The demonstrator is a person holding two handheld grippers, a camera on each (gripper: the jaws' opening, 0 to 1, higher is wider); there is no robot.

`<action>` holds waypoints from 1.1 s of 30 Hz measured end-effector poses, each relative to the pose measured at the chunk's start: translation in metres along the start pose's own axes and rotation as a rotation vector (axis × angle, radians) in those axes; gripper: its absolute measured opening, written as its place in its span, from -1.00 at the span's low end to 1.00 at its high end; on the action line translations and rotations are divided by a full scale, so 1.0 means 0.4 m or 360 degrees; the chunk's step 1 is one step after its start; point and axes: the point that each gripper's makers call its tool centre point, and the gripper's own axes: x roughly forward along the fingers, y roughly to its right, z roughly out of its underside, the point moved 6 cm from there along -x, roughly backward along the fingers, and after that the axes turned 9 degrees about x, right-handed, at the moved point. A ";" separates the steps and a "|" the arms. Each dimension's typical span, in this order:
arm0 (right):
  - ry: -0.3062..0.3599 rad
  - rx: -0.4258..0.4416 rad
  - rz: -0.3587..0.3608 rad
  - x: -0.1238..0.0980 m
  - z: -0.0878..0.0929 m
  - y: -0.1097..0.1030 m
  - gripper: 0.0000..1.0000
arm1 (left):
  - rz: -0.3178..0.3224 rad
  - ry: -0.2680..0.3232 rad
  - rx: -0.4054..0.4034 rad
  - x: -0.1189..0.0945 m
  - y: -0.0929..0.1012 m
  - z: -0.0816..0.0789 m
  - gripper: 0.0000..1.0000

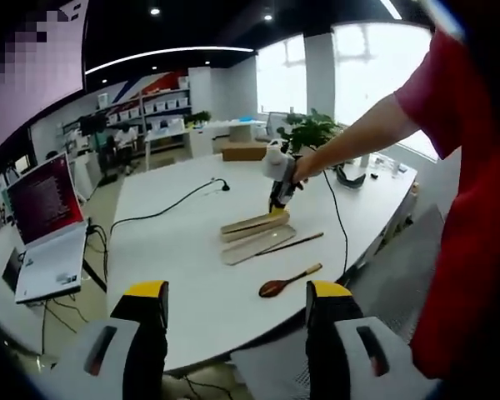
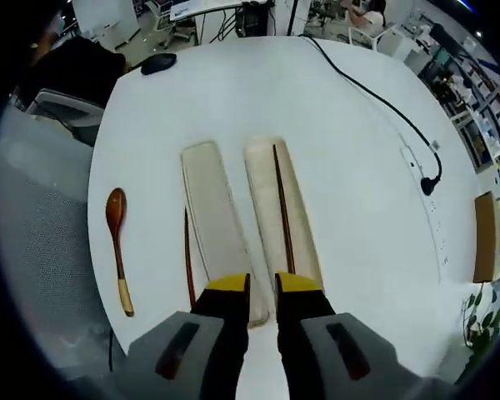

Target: Arrange the utensils inside the cutlery case until each visible utensil rests in its matching compartment.

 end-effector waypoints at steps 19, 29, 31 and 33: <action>-0.0013 -0.0007 -0.0021 -0.017 0.078 -0.081 -0.68 | 0.0030 0.0048 -0.0015 0.000 -0.009 0.002 0.39; -0.0009 -0.0008 -0.0057 0.005 0.120 -0.108 -0.64 | 0.0024 0.0062 -0.0007 0.002 -0.007 -0.007 0.38; -0.0018 -0.0006 -0.0062 0.005 0.124 -0.105 -0.64 | 0.0024 0.0066 -0.0003 0.002 -0.005 -0.010 0.38; -0.0005 -0.0004 -0.0059 0.003 0.126 -0.107 -0.64 | 0.0020 0.0076 -0.0002 0.001 -0.004 -0.014 0.38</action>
